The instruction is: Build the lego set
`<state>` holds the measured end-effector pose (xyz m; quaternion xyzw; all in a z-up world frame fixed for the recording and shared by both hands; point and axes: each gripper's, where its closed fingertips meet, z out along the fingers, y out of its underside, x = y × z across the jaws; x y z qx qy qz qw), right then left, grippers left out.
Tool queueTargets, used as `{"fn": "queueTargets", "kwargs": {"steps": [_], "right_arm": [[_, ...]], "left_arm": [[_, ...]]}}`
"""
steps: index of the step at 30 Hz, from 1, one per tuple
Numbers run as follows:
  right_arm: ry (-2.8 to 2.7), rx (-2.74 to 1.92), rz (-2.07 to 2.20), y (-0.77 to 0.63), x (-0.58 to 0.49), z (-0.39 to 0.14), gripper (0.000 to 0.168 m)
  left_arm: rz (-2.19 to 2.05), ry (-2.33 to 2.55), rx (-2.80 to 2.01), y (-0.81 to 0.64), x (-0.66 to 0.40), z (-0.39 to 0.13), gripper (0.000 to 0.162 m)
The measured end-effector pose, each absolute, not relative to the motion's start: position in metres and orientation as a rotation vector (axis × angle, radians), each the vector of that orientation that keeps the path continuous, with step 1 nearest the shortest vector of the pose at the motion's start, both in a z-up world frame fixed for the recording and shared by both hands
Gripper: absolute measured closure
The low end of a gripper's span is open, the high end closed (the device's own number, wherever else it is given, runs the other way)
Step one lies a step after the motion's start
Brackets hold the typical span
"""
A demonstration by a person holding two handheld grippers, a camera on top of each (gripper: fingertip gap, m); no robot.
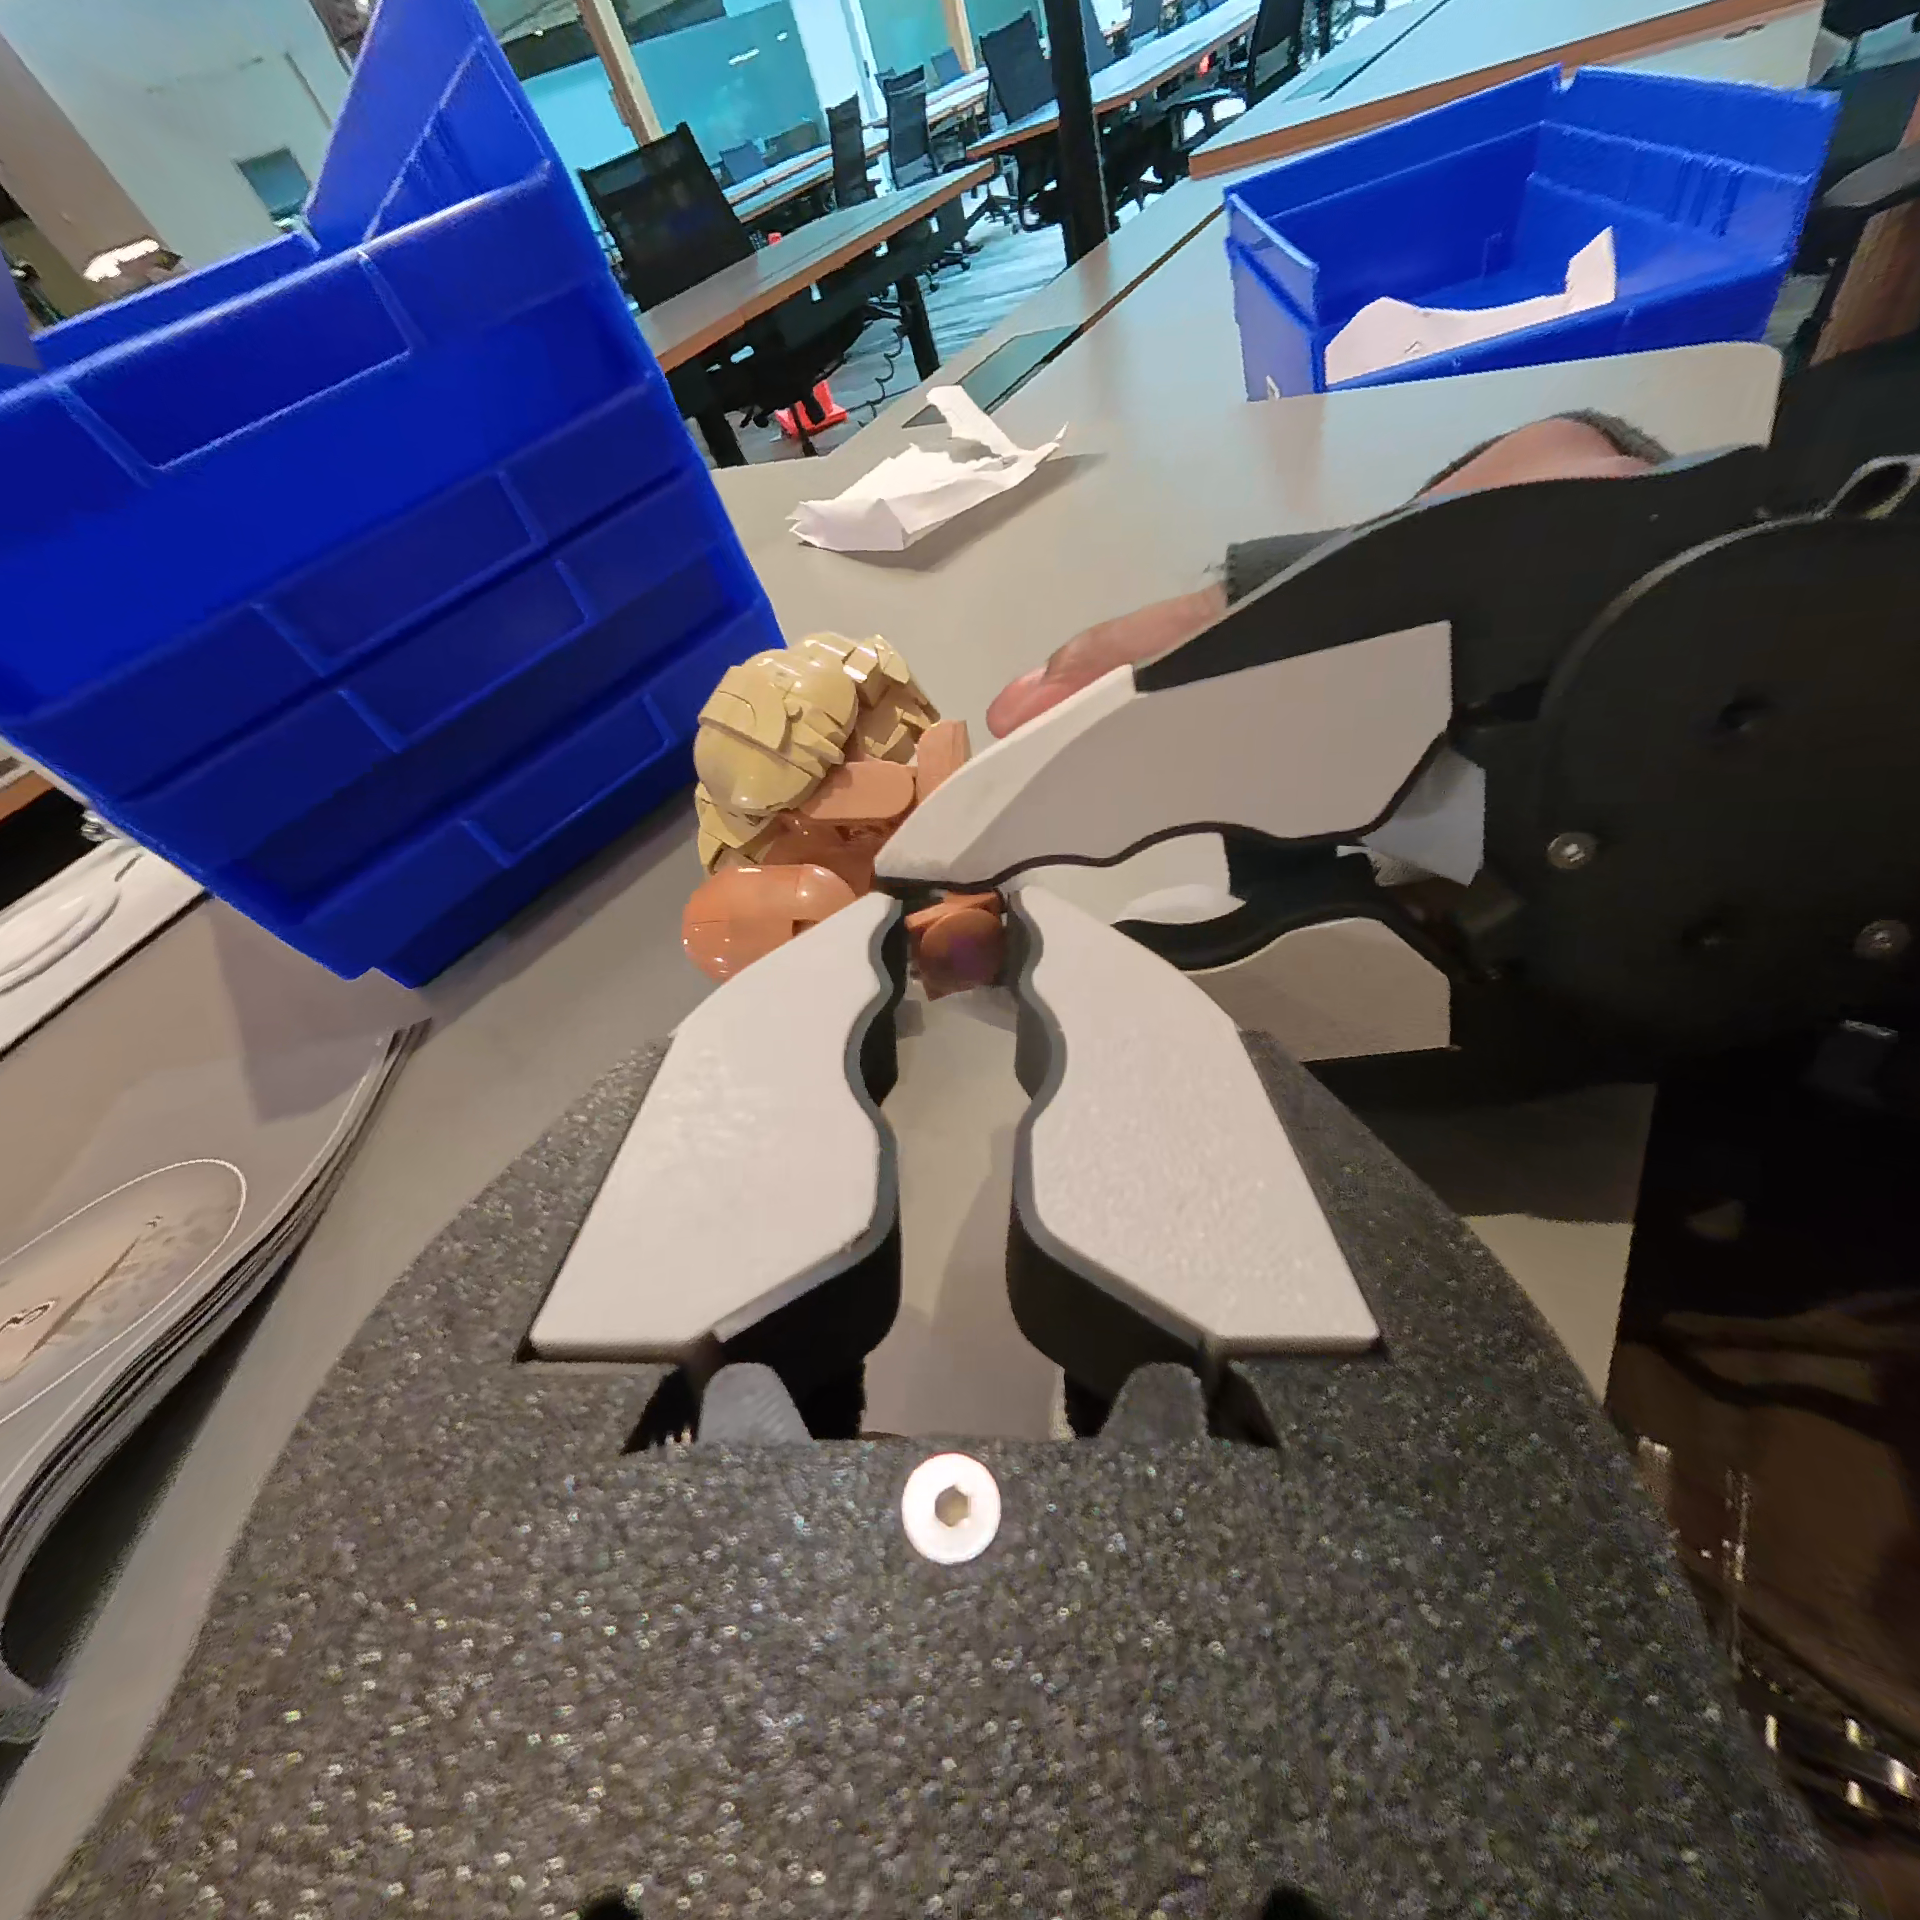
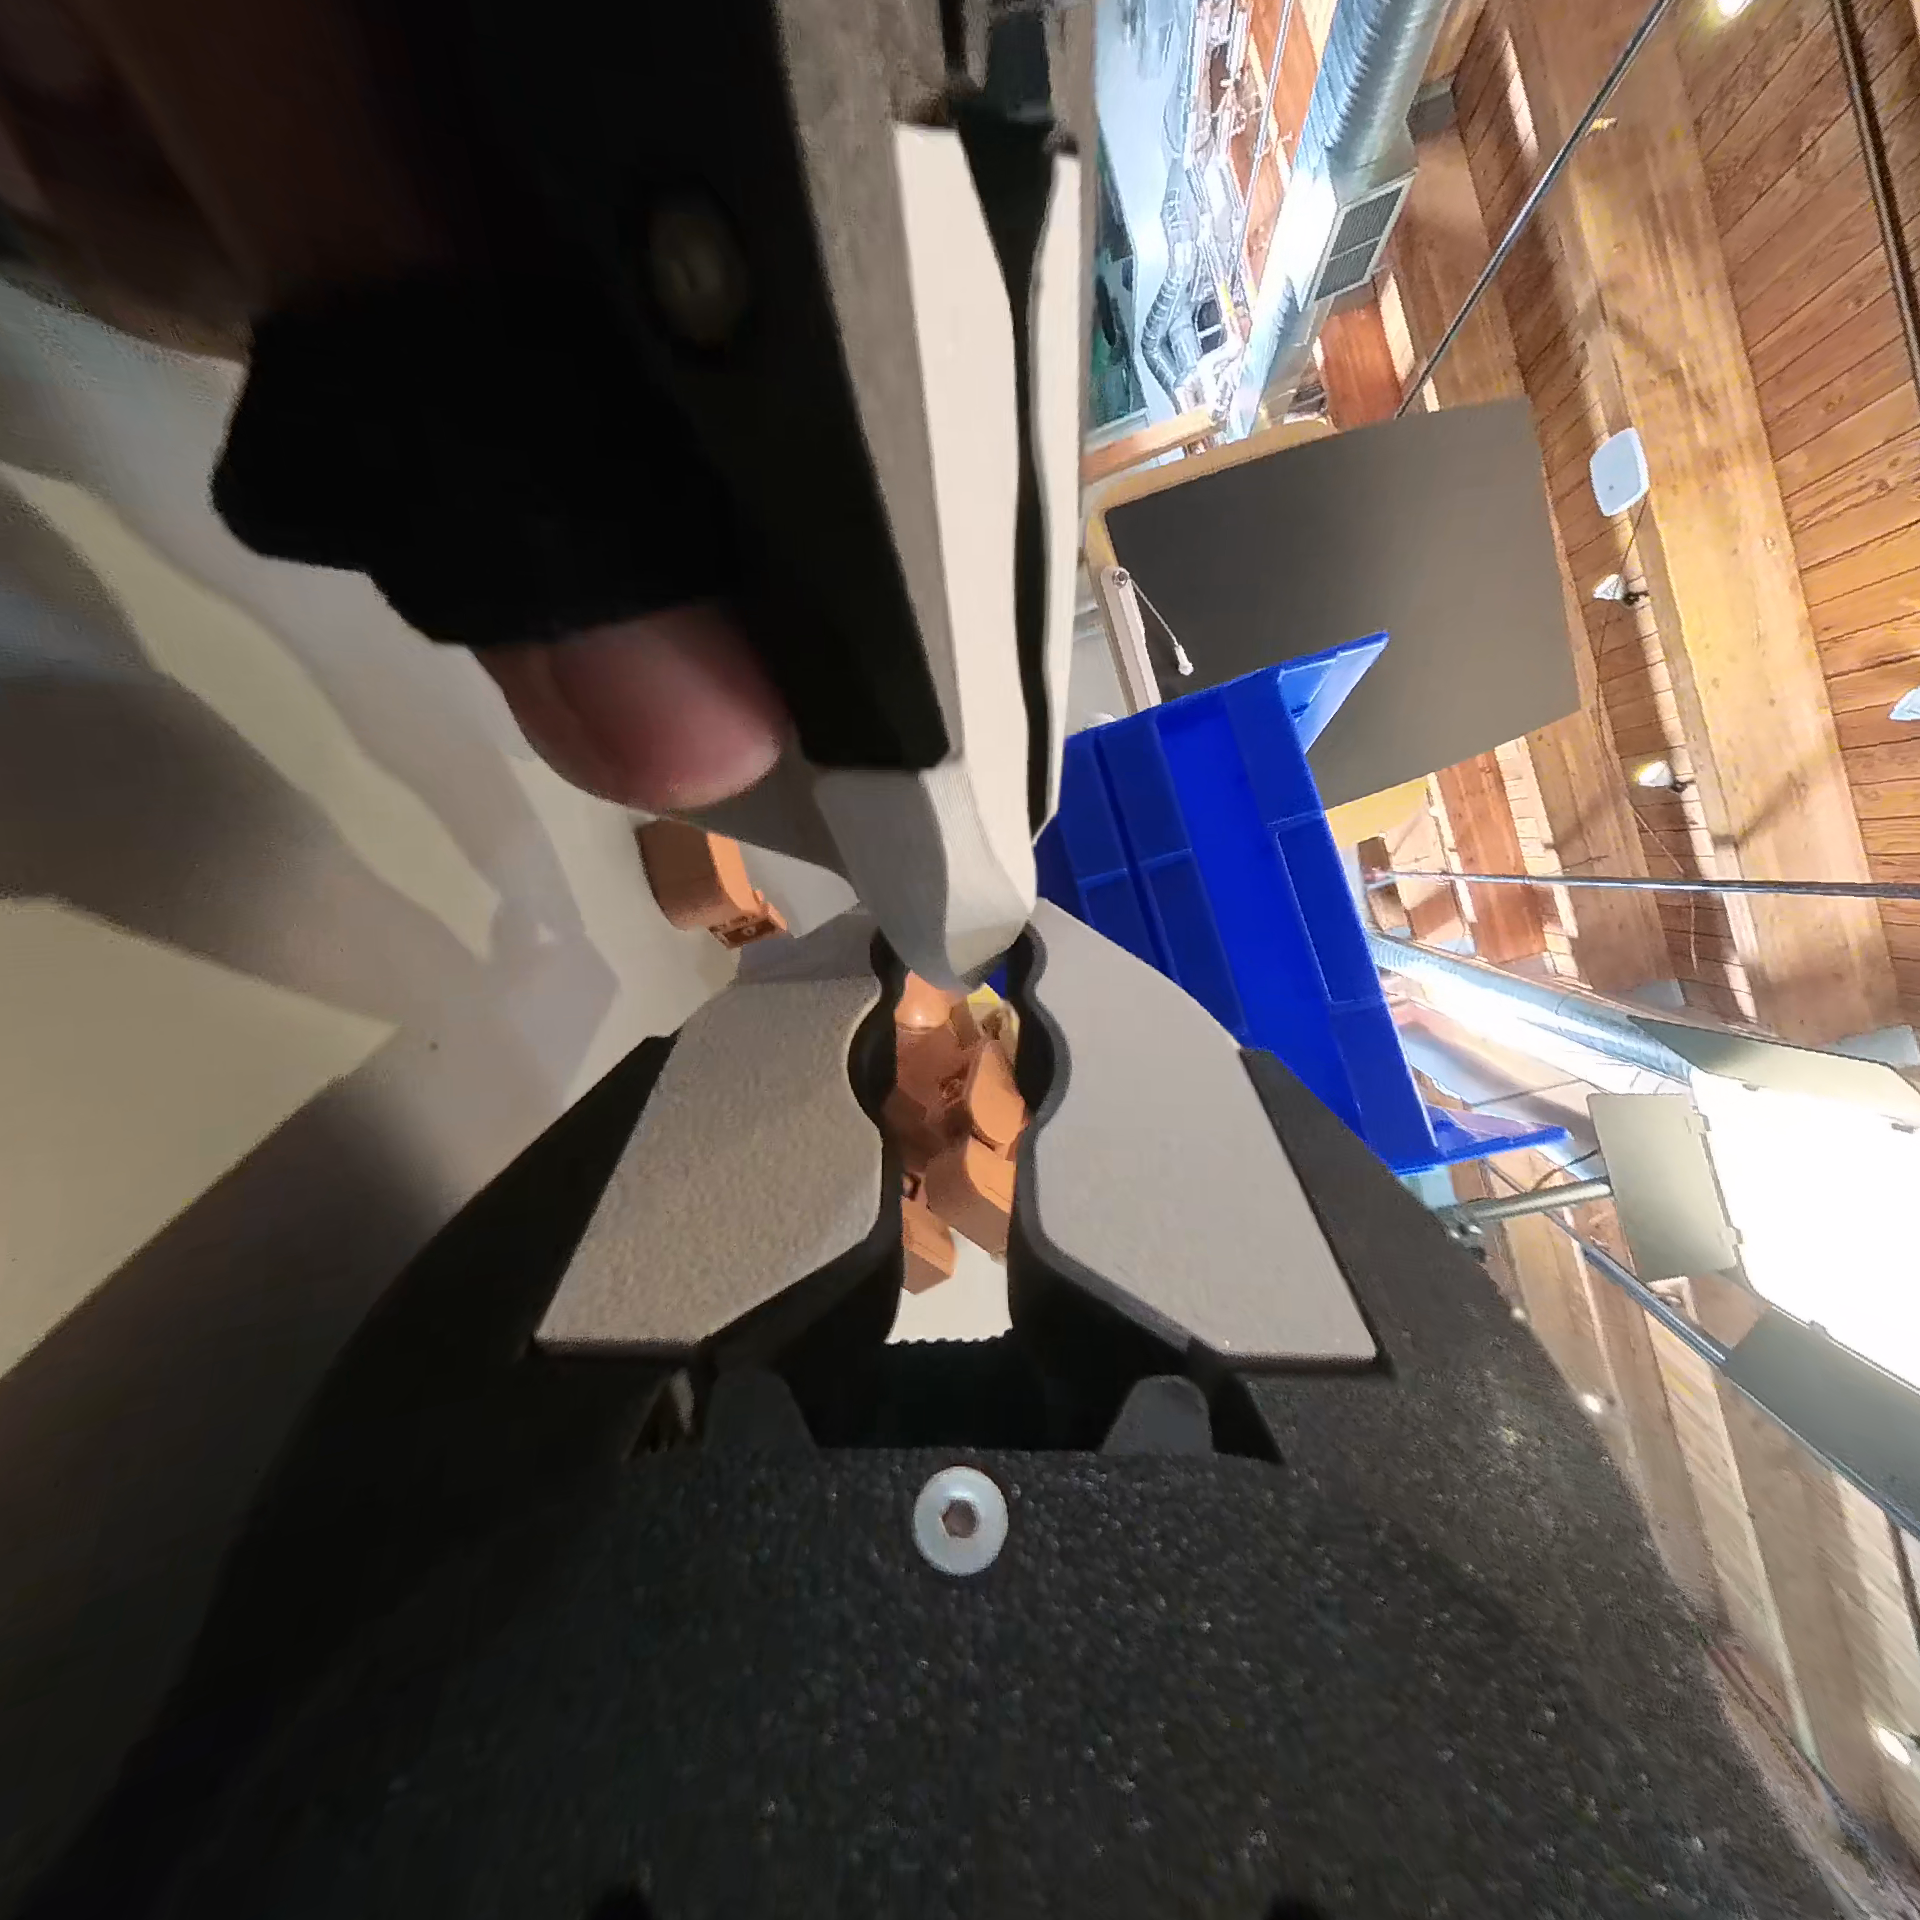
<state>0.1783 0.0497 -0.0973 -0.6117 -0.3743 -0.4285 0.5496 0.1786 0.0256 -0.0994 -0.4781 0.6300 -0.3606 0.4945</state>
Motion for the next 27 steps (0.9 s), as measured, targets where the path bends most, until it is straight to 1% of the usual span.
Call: {"fn": "queueTargets", "kwargs": {"steps": [3,8,16,17,19,22,23,27], "right_arm": [[-0.888,-1.429,-0.957,0.048,0.175,-0.096,0.15],[-0.911,-1.337,-0.938,0.043,0.164,-0.087,0.147],[-0.912,-1.237,-0.919,0.035,0.153,-0.075,0.147],[-0.907,-1.241,-0.924,0.035,0.155,-0.075,0.151],[-0.909,-1.259,-0.935,0.036,0.157,-0.076,0.152],[-0.895,-1.289,-0.96,0.039,0.162,-0.078,0.152],[-0.885,-1.3,-0.967,0.04,0.164,-0.078,0.152],[-0.835,-1.353,-0.997,0.043,0.176,-0.078,0.152]], "left_arm": [[-0.99,1.579,-1.171,0.022,0.176,-0.098,0.144],[-1.301,1.692,-1.158,0.006,0.166,-0.09,0.144],[-1.575,1.767,-1.13,-0.01,0.159,-0.082,0.145],[-1.579,1.768,-1.139,-0.01,0.159,-0.083,0.145],[-1.542,1.761,-1.158,-0.008,0.161,-0.086,0.144],[-1.421,1.704,-1.187,0.005,0.166,-0.087,0.128],[-1.398,1.685,-1.194,0.007,0.167,-0.087,0.126],[-1.226,1.619,-1.175,0.016,0.166,-0.084,0.127]]}}
